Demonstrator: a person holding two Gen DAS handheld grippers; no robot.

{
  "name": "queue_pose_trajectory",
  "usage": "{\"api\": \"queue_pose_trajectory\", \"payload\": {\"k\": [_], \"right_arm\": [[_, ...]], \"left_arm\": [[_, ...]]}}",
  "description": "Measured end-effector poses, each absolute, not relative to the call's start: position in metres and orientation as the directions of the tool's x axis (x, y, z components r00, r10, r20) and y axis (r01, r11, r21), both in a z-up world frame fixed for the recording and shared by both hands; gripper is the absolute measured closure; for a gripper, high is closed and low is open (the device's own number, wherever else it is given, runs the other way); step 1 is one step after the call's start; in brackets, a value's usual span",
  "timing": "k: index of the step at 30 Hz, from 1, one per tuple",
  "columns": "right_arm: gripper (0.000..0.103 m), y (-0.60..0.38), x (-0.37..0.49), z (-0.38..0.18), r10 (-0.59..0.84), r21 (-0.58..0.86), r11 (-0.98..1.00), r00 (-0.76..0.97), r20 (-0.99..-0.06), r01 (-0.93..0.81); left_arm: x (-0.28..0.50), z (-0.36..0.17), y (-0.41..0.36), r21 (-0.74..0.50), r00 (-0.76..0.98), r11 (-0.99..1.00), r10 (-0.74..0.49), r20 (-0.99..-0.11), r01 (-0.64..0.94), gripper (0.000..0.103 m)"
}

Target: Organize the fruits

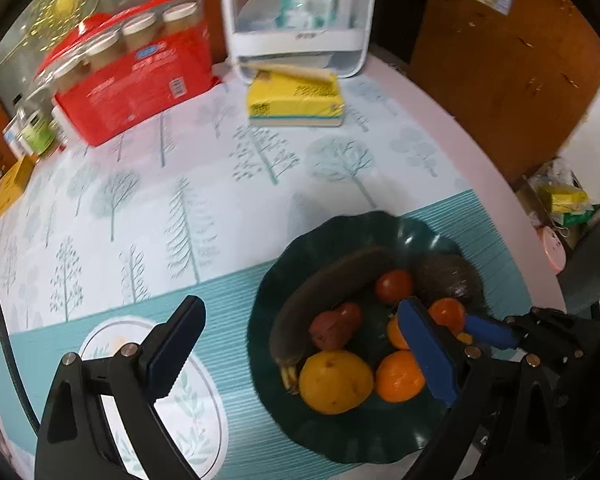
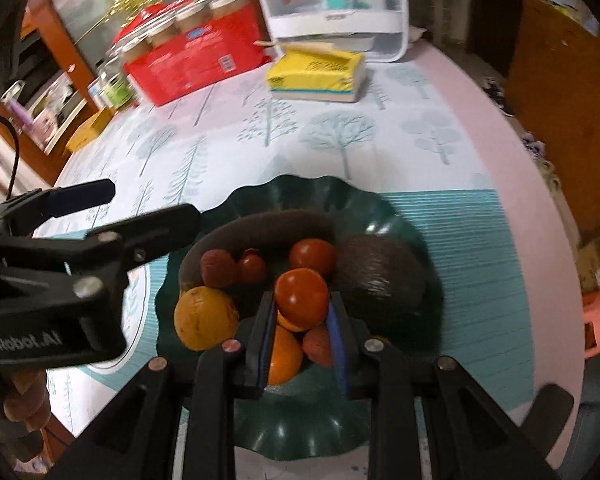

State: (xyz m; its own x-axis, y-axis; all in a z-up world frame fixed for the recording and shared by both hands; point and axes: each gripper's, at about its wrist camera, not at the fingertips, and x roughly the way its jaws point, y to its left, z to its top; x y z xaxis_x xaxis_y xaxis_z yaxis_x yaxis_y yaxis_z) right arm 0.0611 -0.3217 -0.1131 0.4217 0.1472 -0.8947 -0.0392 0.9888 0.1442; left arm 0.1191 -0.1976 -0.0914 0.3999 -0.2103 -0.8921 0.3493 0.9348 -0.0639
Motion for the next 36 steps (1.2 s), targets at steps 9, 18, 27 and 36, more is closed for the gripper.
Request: {"api": "queue_pose_trajectory", "payload": {"k": [9,18,27,36], "right_arm": [[0.063,-0.31,0.058,-0.109,0.15,0.117,0.988,0.45,-0.88,-0.1],[0.057,-0.301,0.044,-0.1,0.129,0.095,0.991,0.475,-0.87,-0.096],[0.057,-0.3,0.025,-0.08,0.146,0.13,0.989,0.476,-0.867,-0.068],[0.052,-0.309,-0.002,-0.036,0.108,0.118,0.993,0.533,-0.839,-0.016]], "left_arm": [[0.102,-0.1,-0.169,-0.057,0.393,0.956,-0.172,-0.903,0.287,0.007],[0.079,-0.083,-0.139,-0.084,0.421,0.97,-0.176,-0.89,0.227,0.007],[0.039,-0.046,-0.12,-0.069,0.501,0.985,-0.139,-0.854,0.155,0.007],[0.004,-0.019,-0.119,-0.064,0.548,0.995,-0.095,-0.831,0.077,0.007]]}}
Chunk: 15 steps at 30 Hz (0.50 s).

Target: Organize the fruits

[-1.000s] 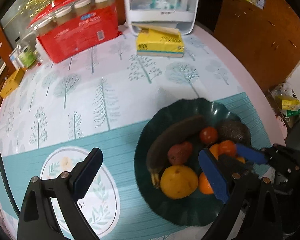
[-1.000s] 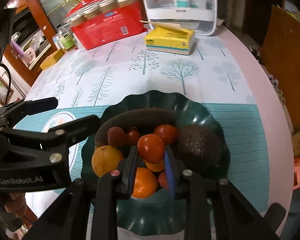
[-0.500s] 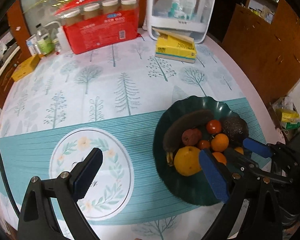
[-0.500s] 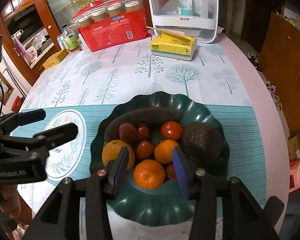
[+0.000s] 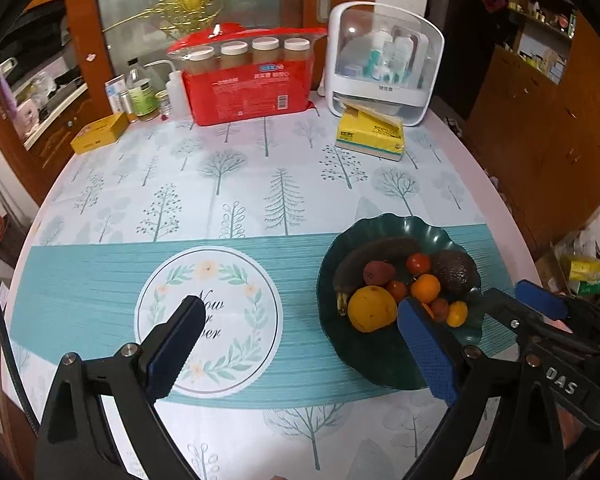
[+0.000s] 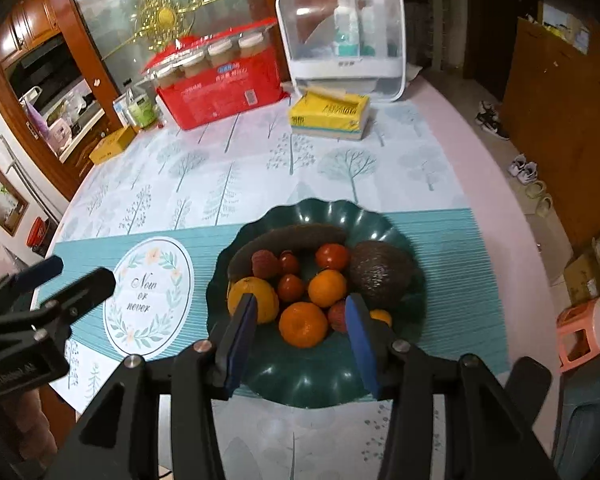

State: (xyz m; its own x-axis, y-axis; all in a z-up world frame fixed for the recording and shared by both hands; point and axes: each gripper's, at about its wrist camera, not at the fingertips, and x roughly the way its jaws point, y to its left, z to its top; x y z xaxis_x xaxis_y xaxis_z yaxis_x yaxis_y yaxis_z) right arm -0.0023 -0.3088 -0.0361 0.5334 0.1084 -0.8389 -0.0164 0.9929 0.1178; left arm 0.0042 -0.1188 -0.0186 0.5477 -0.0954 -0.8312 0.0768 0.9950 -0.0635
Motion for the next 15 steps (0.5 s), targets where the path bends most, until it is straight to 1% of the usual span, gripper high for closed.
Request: {"api": "queue_pose_trajectory", "payload": {"k": [1,4,9,15], "right_arm": [[0.049,-0.309,-0.004,-0.033,0.107,0.118,0.993,0.539,-0.835,-0.014],[0.044,-0.308,-0.014,-0.021,0.084,0.1,0.995,0.57,-0.818,-0.004],[0.041,-0.299,-0.024,-0.007,0.085,0.084,0.996,0.609,-0.789,-0.031],[0.041,-0.286,-0.032,0.0,0.087,0.048,0.996,0.629,-0.773,-0.079]], "left_arm": [[0.001,-0.017,-0.12,-0.054,0.552,0.996,-0.082,-0.83,0.066,0.007],[-0.009,-0.012,-0.122,-0.027,0.566,0.998,-0.05,-0.823,0.049,0.007],[-0.021,-0.005,-0.121,-0.007,0.584,1.0,-0.021,-0.812,0.027,0.007],[-0.029,-0.003,-0.12,-0.002,0.588,1.0,-0.008,-0.808,0.012,0.007]]}}
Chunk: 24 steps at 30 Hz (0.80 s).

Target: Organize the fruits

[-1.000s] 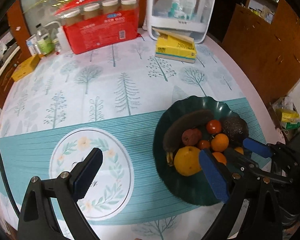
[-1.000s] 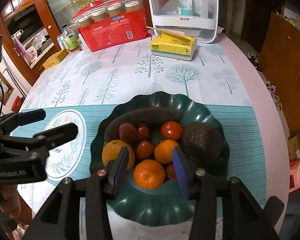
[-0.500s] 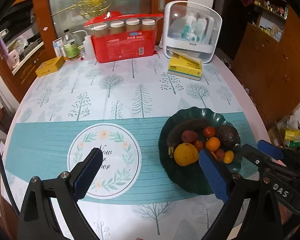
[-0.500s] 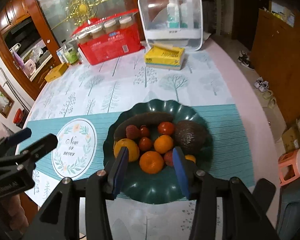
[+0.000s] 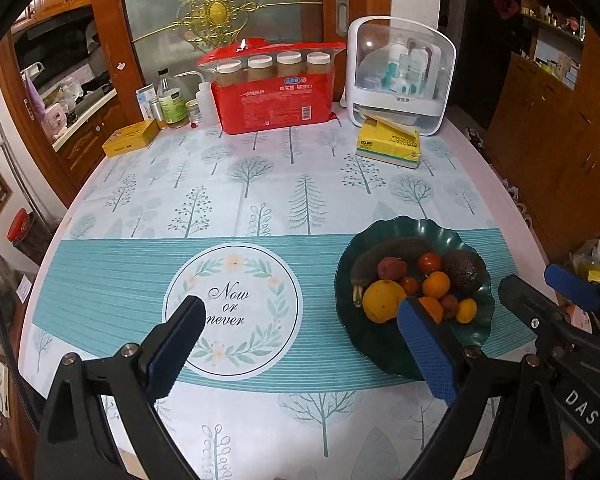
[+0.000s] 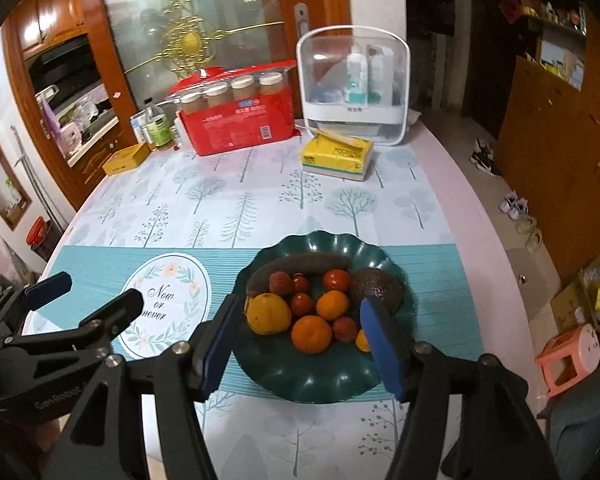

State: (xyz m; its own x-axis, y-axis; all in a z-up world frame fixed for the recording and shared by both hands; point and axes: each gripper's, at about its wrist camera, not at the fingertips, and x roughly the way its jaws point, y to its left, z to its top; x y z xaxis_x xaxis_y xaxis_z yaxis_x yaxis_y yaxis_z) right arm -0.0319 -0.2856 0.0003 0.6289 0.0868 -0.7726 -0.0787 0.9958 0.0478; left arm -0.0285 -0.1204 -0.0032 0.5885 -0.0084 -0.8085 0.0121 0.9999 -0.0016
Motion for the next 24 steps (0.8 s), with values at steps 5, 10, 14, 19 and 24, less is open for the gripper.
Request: {"api": "queue_pose_trajectory", "payload": {"k": [5,10,14,19,24], "right_arm": [[0.04,-0.279,-0.034,0.003,0.09,0.033,0.994,0.637,-0.766,-0.101],[0.04,-0.278,-0.034,0.003,0.09,0.031,0.994,0.638,-0.764,-0.103],[0.04,-0.276,-0.034,0.003,0.092,0.028,0.994,0.641,-0.762,-0.11],[0.04,-0.274,-0.035,0.003,0.098,0.026,0.992,0.642,-0.761,-0.12],[0.04,-0.273,-0.034,0.002,0.1,0.028,0.992,0.636,-0.765,-0.122]], "left_arm": [[-0.031,-0.003,-0.116,-0.008,0.593,1.0,-0.001,-0.805,-0.008,0.007],[-0.032,-0.004,-0.115,-0.006,0.593,1.0,0.004,-0.805,-0.015,0.007],[-0.032,-0.005,-0.114,-0.007,0.589,1.0,0.009,-0.808,-0.025,0.007],[-0.033,-0.006,-0.114,-0.001,0.589,0.999,0.021,-0.808,-0.037,0.007],[-0.033,-0.007,-0.114,0.004,0.587,0.999,0.027,-0.809,-0.041,0.007]]}}
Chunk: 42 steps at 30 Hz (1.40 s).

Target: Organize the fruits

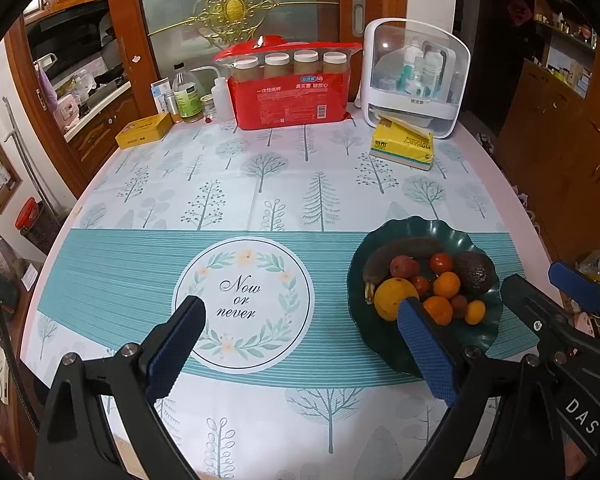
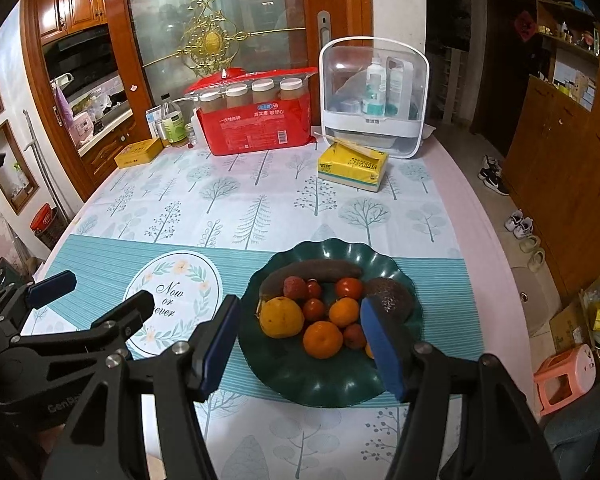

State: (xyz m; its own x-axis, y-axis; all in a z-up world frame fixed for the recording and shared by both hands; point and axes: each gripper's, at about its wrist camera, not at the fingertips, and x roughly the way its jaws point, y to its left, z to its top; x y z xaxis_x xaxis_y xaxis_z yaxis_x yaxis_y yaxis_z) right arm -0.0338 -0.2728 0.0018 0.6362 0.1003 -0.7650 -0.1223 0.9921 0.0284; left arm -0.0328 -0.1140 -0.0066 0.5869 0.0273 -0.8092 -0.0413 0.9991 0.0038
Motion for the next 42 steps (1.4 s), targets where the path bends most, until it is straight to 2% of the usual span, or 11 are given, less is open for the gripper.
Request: {"api": "queue_pose_trajectory", "payload": {"k": [42], "right_arm": [[0.04,-0.2737,-0.0422,0.002,0.059,0.011,0.997,0.632,-0.773,-0.079]], "left_arm": [[-0.0309,-0.0103,-0.1123,0.016,0.567,1.0,0.001,-0.824,0.021,0.007]]}}
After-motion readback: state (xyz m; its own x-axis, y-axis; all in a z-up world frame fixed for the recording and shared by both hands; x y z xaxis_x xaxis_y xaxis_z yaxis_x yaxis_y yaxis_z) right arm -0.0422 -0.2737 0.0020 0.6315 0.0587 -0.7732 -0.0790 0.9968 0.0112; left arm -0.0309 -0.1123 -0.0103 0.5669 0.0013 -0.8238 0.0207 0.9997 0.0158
